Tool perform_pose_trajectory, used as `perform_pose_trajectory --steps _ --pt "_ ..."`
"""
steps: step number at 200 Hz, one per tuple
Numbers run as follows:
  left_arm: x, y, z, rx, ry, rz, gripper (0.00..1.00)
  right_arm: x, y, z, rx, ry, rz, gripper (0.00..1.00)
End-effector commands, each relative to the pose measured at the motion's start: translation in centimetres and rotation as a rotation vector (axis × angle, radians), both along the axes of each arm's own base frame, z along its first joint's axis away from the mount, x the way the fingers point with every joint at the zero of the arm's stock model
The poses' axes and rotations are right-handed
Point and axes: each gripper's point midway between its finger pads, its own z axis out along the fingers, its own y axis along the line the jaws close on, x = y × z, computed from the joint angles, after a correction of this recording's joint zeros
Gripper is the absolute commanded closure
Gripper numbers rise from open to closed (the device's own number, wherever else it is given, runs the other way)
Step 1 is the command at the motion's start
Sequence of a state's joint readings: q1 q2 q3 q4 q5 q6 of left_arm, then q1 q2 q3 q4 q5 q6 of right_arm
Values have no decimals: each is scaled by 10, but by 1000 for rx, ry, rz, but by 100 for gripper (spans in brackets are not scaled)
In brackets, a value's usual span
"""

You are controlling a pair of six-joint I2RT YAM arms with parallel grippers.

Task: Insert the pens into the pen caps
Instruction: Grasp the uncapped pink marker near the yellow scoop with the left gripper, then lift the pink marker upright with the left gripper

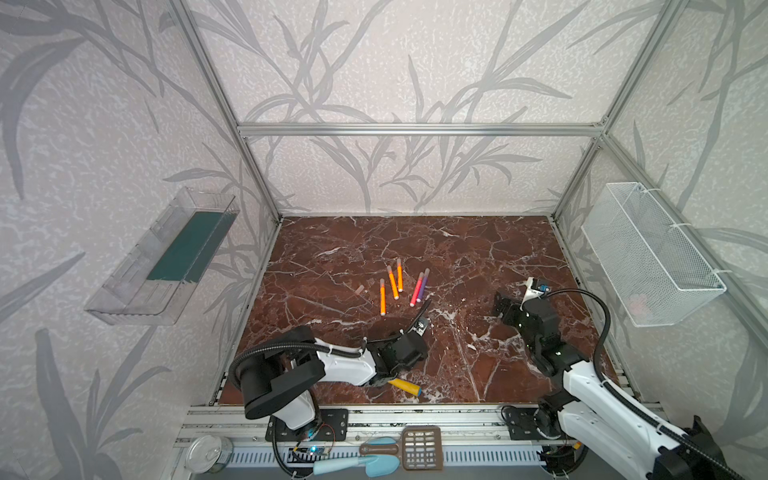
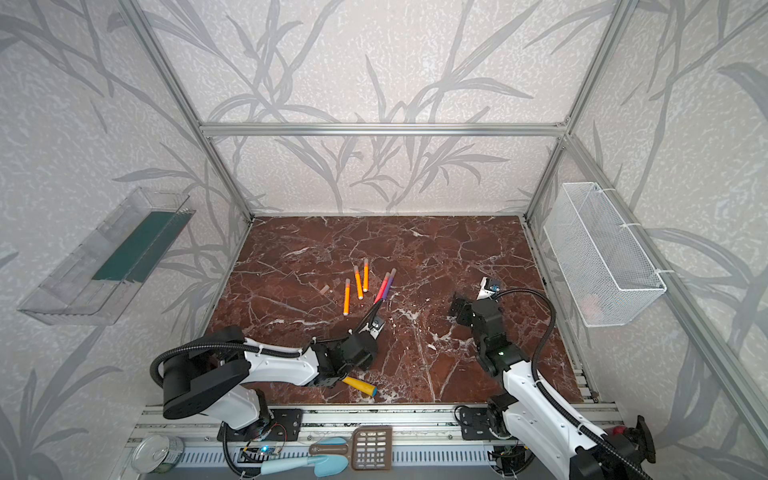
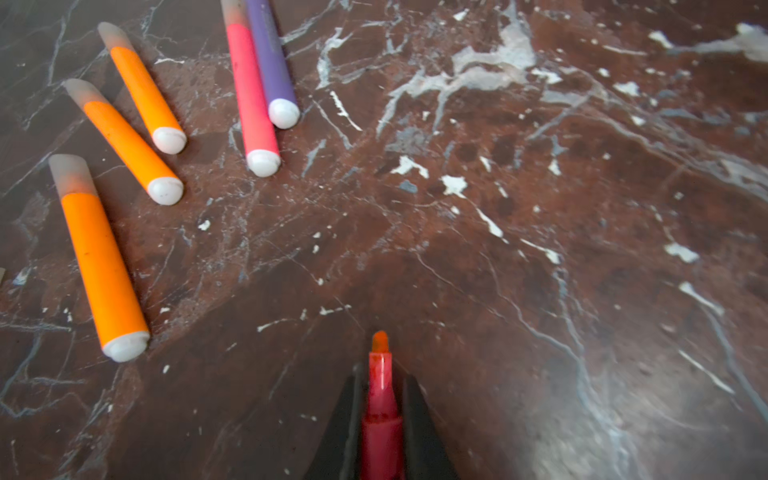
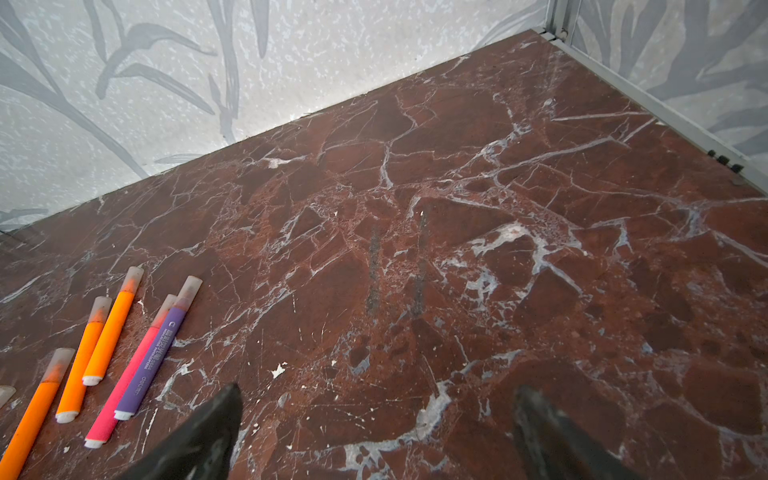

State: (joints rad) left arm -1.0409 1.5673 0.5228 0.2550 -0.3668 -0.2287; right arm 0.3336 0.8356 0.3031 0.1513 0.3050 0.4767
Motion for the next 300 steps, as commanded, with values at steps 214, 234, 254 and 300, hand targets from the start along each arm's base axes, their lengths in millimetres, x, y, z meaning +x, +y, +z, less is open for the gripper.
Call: perform_pose_trajectory --steps 214,234,254,300 --pt "1 -30 20 -172 175 -117 43 -2 -5 0 -4 -11 -17 1" --pt "-10 -19 17 -179 194 -105 42 -3 -5 0 -3 -11 -17 1" --pt "-18 -9 10 -172 219 -92 41 -3 -5 0 -3 -11 -16 1" --pt "-25 1 -10 -143 254 -68 41 -3 -5 0 -2 -11 -17 1"
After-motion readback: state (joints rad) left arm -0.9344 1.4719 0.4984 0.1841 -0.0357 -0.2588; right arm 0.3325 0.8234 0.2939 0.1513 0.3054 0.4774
